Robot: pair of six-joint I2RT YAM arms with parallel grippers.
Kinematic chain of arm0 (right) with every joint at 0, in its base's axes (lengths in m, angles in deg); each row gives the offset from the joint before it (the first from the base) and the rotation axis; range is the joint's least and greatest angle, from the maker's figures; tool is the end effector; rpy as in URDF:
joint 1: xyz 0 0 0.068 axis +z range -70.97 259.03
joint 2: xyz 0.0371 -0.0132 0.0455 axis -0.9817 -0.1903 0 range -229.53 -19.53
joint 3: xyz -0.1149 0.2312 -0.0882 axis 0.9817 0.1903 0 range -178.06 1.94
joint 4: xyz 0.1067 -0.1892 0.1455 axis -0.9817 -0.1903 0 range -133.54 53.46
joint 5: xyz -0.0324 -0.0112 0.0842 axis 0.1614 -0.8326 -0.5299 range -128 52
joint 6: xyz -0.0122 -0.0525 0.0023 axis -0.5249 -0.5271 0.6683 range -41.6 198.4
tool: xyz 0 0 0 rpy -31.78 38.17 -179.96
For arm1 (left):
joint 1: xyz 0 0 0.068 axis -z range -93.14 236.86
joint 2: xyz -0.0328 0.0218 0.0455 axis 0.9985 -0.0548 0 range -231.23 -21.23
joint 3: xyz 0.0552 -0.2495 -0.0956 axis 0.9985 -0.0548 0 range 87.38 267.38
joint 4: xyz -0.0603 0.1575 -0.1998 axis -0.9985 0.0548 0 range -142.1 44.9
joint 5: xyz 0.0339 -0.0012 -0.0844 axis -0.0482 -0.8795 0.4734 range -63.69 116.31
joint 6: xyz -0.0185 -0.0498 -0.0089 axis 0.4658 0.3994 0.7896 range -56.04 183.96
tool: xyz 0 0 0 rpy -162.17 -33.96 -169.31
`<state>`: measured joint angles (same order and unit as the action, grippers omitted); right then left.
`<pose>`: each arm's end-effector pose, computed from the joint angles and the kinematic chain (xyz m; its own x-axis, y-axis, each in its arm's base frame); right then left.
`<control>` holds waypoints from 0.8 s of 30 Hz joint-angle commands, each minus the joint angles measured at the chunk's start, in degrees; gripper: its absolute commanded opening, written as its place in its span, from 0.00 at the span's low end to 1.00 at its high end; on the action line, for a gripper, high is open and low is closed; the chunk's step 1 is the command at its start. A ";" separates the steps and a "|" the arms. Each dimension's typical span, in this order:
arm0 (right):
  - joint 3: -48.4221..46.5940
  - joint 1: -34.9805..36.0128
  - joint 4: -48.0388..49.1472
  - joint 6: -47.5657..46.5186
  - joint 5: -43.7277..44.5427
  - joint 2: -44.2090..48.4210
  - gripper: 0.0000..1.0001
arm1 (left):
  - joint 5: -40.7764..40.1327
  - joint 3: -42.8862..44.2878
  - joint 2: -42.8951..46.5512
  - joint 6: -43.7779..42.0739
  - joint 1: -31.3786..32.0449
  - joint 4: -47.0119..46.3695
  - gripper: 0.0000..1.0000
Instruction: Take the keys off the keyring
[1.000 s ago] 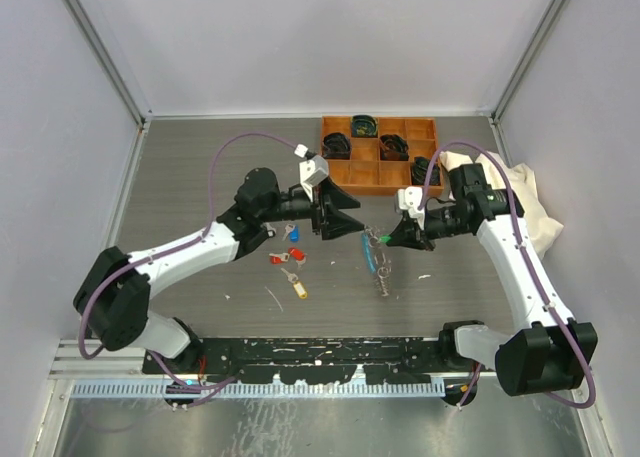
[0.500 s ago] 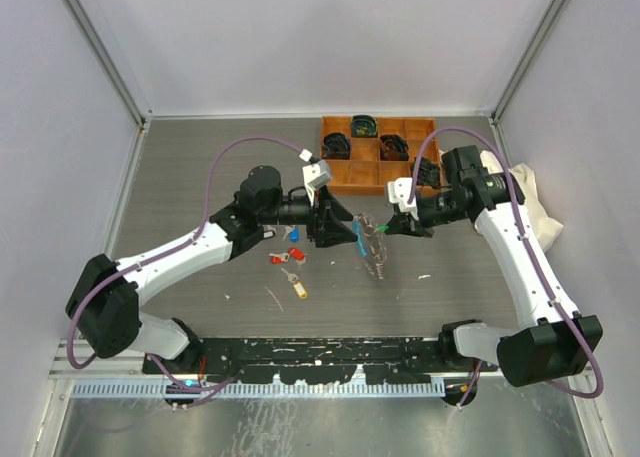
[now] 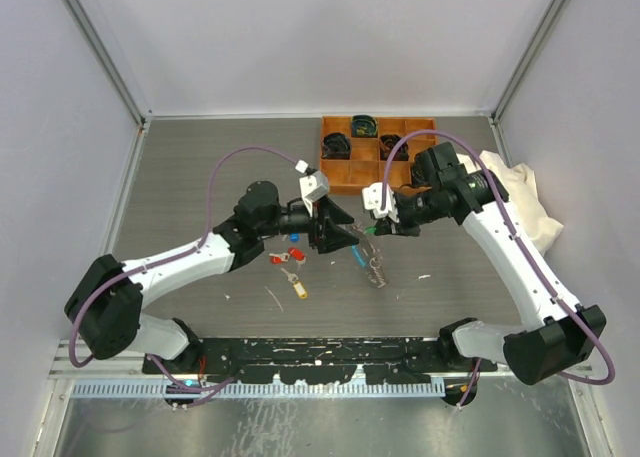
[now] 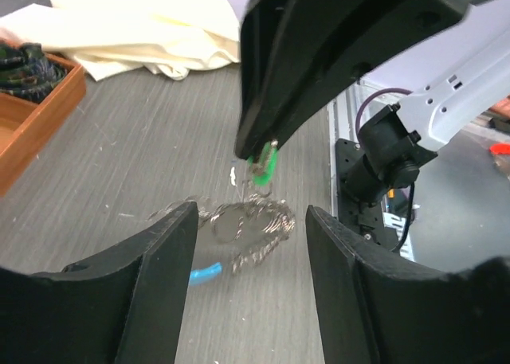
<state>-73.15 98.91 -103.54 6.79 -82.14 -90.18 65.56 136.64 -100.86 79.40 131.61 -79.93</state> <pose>0.1967 0.0974 0.3530 0.2546 -0.6321 -0.7319 -0.9642 -0.1079 -0.2422 0.2084 -0.2381 0.2967 -0.2952 0.0021 -0.9554 0.9498 0.1093 -0.2932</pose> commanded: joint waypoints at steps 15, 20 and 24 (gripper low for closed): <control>5.79 3.84 9.18 5.90 1.51 3.43 0.01 | -15.00 -4.45 5.26 -17.42 8.34 -7.44 0.55; 6.72 4.01 10.09 6.29 1.43 4.12 0.01 | -17.41 -3.90 5.04 -17.81 9.47 -5.68 0.52; 6.84 4.13 10.14 6.43 0.96 4.10 0.01 | -17.90 -3.09 4.02 -17.82 10.20 -5.10 0.48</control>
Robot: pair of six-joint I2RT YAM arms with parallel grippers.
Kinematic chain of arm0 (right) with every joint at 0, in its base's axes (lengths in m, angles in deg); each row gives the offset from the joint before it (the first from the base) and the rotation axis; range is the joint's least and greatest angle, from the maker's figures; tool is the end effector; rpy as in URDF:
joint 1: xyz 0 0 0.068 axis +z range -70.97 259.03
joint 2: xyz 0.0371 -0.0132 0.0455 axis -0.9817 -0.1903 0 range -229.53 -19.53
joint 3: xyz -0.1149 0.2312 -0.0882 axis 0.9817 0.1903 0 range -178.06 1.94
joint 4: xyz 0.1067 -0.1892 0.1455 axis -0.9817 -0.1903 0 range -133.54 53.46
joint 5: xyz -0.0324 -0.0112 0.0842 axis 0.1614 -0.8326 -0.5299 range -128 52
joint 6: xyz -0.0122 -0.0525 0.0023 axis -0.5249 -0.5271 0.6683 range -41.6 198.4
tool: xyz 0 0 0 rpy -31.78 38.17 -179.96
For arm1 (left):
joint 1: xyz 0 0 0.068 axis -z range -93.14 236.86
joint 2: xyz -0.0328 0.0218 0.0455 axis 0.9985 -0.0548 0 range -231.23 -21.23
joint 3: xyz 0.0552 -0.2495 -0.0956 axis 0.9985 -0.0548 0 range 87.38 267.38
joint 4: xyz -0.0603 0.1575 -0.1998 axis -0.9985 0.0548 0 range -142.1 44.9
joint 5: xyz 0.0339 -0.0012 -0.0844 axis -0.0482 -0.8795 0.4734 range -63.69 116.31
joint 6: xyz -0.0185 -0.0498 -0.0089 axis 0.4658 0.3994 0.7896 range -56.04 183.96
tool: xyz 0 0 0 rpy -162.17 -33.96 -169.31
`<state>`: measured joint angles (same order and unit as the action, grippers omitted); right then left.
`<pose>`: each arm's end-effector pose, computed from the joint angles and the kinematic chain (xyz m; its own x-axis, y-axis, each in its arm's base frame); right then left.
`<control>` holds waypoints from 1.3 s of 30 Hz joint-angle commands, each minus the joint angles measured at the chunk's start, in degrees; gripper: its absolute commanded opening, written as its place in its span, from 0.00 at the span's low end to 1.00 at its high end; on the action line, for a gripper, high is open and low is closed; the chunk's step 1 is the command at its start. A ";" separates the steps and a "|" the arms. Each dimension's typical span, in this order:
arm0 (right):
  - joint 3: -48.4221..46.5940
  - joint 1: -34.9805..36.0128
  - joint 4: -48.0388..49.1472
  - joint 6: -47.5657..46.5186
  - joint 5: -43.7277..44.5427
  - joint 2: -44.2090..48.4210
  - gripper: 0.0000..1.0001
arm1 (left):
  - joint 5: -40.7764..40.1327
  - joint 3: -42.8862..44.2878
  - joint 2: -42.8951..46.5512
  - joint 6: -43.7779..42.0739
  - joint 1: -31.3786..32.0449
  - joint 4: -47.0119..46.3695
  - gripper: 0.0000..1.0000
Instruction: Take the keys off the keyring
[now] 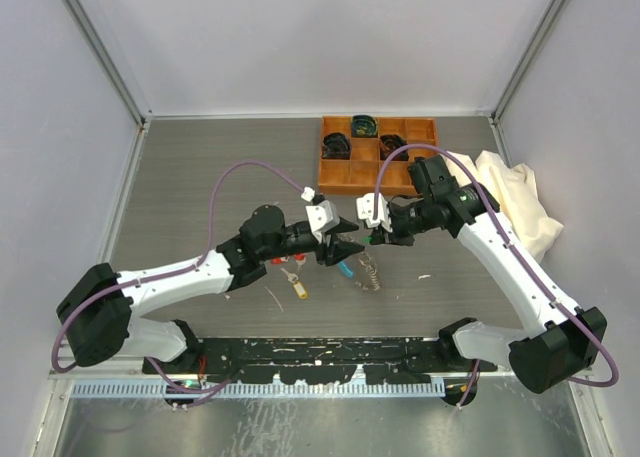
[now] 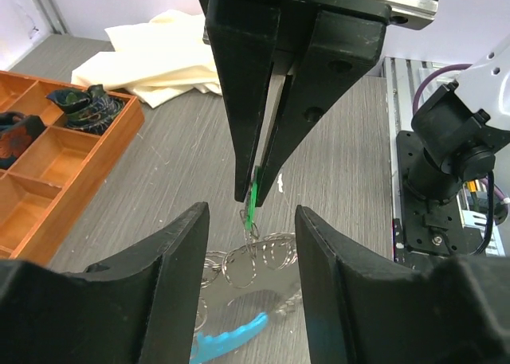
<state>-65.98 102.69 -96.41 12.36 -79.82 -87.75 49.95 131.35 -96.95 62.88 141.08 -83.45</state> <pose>0.1897 0.1089 0.3302 0.2282 -0.6436 -0.7306 -0.9710 -0.0950 -0.2196 0.1647 -0.2528 0.2908 0.0142 0.0096 -0.9999 0.9776 0.2100 0.0159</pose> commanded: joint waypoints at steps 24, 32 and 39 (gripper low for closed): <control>0.18 0.87 3.51 1.00 -3.25 0.96 0.01 | -3.08 3.75 -3.11 -1.20 1.25 -3.80 0.27; 0.32 1.05 3.80 1.35 -3.00 0.85 0.01 | -3.02 4.51 -3.42 -0.69 1.28 -2.74 0.35; 0.25 1.09 3.88 1.51 -3.04 0.98 0.01 | -2.39 5.14 -3.87 -1.30 1.31 -0.96 0.28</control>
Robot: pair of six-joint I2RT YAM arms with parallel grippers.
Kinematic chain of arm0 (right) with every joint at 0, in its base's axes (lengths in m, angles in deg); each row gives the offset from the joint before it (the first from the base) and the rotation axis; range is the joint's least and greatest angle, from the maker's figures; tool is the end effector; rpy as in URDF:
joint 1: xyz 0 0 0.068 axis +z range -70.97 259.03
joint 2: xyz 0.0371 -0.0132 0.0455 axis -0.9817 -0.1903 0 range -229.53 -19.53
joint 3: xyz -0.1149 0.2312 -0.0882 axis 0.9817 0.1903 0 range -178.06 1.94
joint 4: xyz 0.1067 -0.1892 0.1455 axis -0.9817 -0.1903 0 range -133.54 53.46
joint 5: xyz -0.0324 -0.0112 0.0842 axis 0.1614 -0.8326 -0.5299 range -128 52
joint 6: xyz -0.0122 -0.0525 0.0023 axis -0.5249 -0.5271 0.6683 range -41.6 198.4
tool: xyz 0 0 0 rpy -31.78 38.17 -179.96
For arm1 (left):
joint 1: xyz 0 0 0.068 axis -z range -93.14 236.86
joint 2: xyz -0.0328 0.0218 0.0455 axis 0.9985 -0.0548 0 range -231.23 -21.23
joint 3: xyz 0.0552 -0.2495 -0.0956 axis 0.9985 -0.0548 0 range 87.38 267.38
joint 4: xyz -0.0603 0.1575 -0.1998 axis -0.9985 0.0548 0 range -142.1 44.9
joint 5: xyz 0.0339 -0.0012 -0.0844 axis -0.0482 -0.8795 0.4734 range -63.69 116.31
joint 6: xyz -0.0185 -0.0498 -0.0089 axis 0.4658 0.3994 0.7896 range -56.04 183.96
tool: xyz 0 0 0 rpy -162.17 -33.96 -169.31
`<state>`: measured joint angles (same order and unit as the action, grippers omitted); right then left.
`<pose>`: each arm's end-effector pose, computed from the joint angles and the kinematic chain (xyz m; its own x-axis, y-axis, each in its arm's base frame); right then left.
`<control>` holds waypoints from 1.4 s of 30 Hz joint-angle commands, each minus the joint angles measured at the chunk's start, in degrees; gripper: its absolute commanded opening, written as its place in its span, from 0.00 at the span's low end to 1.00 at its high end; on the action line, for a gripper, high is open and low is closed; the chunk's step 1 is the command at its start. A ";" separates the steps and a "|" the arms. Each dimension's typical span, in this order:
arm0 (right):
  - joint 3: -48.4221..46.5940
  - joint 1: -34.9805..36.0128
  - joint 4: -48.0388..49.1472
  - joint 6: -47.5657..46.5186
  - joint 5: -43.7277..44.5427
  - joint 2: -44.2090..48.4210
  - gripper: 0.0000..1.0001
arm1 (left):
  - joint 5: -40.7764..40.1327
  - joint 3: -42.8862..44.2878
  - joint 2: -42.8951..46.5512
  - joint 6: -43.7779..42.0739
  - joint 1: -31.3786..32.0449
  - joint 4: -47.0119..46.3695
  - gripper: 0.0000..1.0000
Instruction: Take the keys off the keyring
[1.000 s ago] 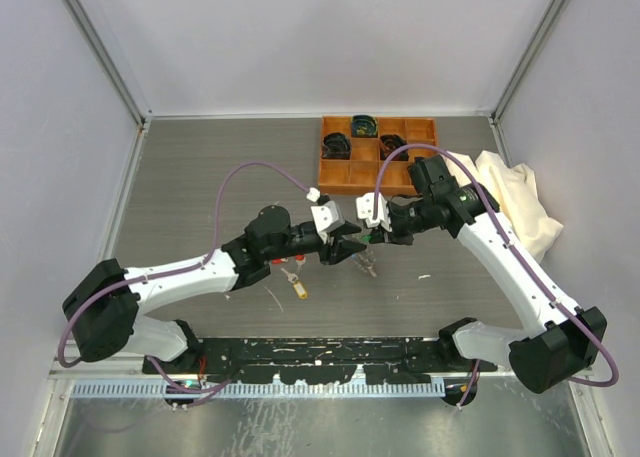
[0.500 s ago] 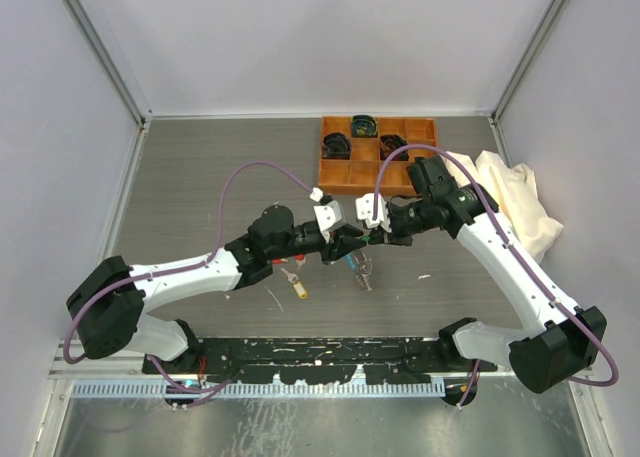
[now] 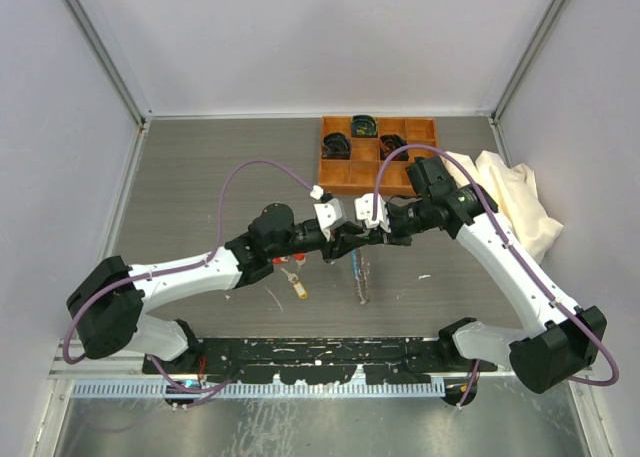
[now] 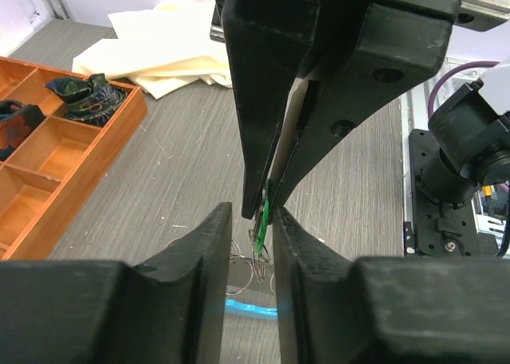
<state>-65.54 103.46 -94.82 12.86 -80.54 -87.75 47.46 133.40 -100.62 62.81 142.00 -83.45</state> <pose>0.1899 0.1126 0.3296 0.2425 -0.6265 -0.7407 -0.9679 -0.1046 -0.2285 0.1702 -0.2667 0.2846 -0.0008 0.0336 -0.9994 0.9716 0.2364 0.0072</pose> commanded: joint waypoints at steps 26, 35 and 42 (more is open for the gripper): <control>2.00 -4.20 4.77 4.58 -10.71 2.41 0.61 | -0.80 1.17 3.54 4.30 0.20 -4.47 0.00; 2.12 -7.67 4.80 6.62 -18.89 3.83 0.67 | -2.94 -4.19 5.68 11.30 -0.19 -17.67 0.00; 2.04 -10.52 4.00 7.22 -26.80 3.67 0.64 | -2.81 -7.00 9.27 14.87 -0.27 -24.58 0.00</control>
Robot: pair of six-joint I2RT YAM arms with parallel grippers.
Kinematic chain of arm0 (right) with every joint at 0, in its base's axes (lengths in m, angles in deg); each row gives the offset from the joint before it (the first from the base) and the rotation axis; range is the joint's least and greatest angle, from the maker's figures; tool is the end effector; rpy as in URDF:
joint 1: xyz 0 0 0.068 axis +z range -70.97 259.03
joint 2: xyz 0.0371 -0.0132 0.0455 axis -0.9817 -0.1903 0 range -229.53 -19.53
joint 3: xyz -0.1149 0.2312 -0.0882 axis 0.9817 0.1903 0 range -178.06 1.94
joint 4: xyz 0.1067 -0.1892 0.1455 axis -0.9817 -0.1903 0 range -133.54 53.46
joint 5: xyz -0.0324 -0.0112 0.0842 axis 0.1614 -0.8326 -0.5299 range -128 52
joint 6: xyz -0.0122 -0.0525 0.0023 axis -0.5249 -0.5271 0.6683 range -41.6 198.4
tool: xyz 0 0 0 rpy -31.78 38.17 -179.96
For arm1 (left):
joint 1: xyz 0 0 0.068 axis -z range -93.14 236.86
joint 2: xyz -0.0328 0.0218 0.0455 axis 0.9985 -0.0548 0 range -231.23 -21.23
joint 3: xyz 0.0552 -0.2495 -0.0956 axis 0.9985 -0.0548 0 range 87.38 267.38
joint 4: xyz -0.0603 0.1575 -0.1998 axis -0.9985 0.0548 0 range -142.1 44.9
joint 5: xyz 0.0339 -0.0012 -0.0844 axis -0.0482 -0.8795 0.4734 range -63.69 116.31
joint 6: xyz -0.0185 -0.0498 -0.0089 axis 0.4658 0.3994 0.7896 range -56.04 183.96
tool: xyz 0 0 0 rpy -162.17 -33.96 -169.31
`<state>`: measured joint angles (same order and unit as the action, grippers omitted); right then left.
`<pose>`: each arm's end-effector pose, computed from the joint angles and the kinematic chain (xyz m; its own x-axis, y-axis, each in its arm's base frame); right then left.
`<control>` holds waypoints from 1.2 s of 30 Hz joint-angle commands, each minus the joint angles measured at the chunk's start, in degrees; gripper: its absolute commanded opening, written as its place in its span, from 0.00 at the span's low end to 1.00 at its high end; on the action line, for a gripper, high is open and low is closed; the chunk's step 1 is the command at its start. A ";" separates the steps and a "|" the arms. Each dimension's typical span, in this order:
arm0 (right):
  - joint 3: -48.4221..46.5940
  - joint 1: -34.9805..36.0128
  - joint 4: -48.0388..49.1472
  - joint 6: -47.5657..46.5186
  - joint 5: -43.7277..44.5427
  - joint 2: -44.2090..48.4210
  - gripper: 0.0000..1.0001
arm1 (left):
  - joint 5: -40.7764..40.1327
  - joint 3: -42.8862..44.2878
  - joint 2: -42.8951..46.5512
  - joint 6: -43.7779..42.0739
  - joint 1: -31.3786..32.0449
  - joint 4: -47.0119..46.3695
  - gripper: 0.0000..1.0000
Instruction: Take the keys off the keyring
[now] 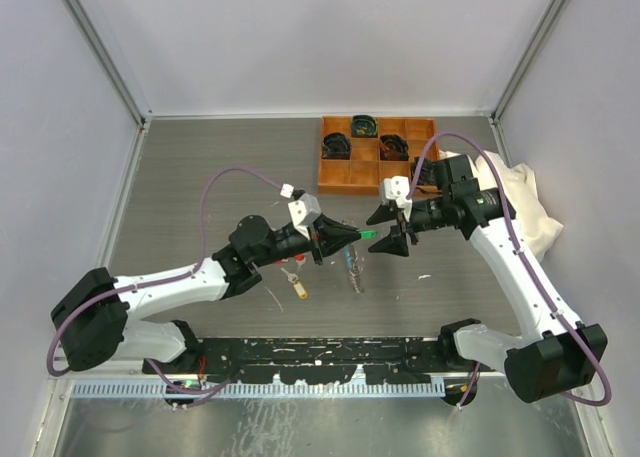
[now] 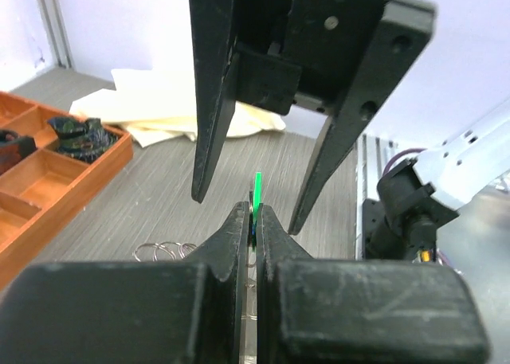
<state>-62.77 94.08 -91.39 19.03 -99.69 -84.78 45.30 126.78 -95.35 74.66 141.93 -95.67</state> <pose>0.1915 0.0839 0.3361 0.1165 -0.3913 -0.9129 -0.9927 -0.0167 -0.1195 0.1564 -0.2440 0.2938 -0.0917 -0.1756 -0.9802 0.9590 0.2494 -0.1344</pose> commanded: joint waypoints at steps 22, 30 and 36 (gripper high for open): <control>-1.02 -4.30 2.12 6.18 -16.86 0.48 0.52 | 2.95 -1.78 1.79 9.23 -2.25 -18.76 0.00; -0.42 -4.81 5.32 10.30 -17.52 0.43 0.52 | 3.92 -1.61 1.79 9.26 -2.25 -17.70 0.00; -0.35 -4.80 5.80 10.94 -17.63 0.47 0.48 | 4.08 -1.52 1.79 8.91 -2.20 -16.79 0.00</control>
<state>-62.77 89.40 -87.43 28.32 -115.06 -84.78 48.99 124.44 -94.13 84.08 139.98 -108.90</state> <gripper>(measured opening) 0.496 0.020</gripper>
